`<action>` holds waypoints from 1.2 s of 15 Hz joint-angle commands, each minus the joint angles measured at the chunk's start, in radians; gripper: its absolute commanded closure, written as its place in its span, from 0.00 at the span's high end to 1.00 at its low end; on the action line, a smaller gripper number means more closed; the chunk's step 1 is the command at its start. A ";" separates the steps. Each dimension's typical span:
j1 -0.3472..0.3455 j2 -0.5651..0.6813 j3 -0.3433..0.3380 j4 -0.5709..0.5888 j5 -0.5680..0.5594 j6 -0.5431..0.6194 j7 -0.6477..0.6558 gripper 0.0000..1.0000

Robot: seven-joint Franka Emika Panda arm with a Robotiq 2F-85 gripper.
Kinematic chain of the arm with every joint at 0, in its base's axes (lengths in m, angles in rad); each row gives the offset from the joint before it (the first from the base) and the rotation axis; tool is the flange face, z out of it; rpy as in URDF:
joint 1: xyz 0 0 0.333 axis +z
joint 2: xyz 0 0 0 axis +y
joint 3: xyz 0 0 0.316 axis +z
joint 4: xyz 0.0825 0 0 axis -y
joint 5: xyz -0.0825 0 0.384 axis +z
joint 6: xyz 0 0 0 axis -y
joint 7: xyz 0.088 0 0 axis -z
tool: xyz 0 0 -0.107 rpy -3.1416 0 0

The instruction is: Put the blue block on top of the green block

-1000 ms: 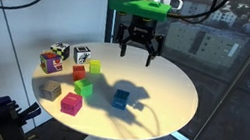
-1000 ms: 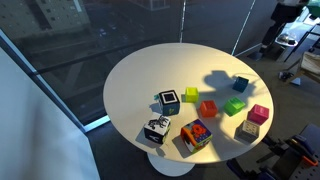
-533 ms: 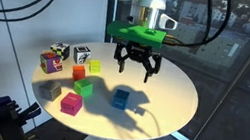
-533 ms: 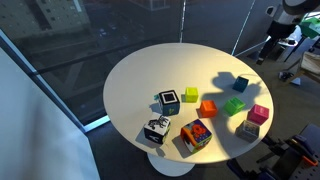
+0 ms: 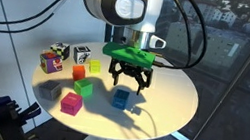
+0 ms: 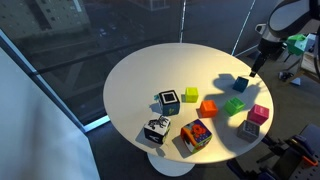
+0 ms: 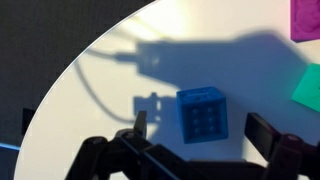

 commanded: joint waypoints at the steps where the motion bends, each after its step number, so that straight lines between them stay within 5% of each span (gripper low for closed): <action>1: -0.023 0.059 0.031 0.023 -0.009 0.040 0.000 1.00; 18: -0.022 0.162 0.097 0.072 -0.033 0.097 0.010 1.00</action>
